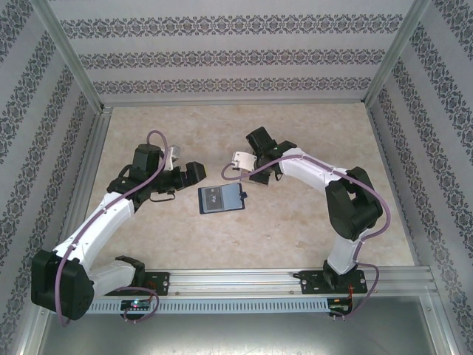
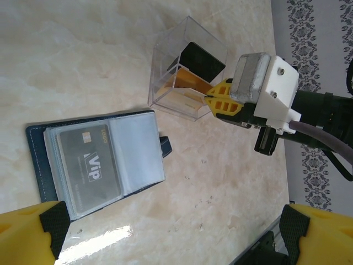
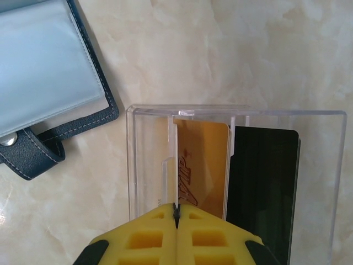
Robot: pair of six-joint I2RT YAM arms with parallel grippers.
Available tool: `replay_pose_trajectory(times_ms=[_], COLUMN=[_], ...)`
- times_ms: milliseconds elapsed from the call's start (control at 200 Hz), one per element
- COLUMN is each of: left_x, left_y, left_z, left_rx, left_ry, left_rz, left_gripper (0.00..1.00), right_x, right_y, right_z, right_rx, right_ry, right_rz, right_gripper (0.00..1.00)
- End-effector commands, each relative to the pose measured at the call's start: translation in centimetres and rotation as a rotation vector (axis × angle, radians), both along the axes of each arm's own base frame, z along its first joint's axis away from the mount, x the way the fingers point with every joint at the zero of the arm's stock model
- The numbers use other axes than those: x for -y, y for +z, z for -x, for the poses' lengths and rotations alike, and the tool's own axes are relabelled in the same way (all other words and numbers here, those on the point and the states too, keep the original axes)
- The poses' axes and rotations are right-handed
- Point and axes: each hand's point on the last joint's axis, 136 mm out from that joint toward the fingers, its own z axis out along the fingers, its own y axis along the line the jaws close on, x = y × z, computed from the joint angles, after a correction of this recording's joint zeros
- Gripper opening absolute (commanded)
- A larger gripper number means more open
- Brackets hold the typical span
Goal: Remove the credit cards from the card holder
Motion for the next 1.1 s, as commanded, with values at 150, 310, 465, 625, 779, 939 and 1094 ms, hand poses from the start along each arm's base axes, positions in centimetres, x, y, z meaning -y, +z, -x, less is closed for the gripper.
replay_pose_trajectory(times_ms=[150,310,465,625,779,939,1094], left_x=[-0.5,-0.6,-0.6,-0.7,-0.7,-0.7,-0.7], left_y=[0.0,0.0,-0.1,0.0,0.0,0.0,-0.1], left_z=[0.5,0.7,0.8,0.8,0.8,0.8,0.9], left_rx=[-0.002,0.000,-0.004,0.000,0.003,0.001,0.000], left_ry=[0.010,0.013,0.016,0.018,0.020,0.019,0.020], left_rz=[-0.007,-0.009,-0.009,-0.011,-0.009,-0.007,-0.006], left_gripper=[1.00,1.00,0.99,1.00,0.99,0.99,0.99], right_x=[-0.4,-0.5,-0.2,0.2,0.4,1.1,1.9], right_y=[-1.9,-2.3,-2.7,-2.4,-1.4,-1.0,-0.9], right_z=[0.5,0.6,0.5,0.0,-1.0,-1.9,-2.7], right_rx=[-0.061,-0.074,-0.077,-0.056,-0.002,0.052,0.094], right_ry=[-0.009,-0.010,-0.025,-0.053,-0.090,-0.122,-0.157], right_rz=[-0.021,-0.017,-0.012,-0.005,0.000,0.029,0.059], right_gripper=[0.00,0.00,0.00,0.07,0.17,0.20,0.21])
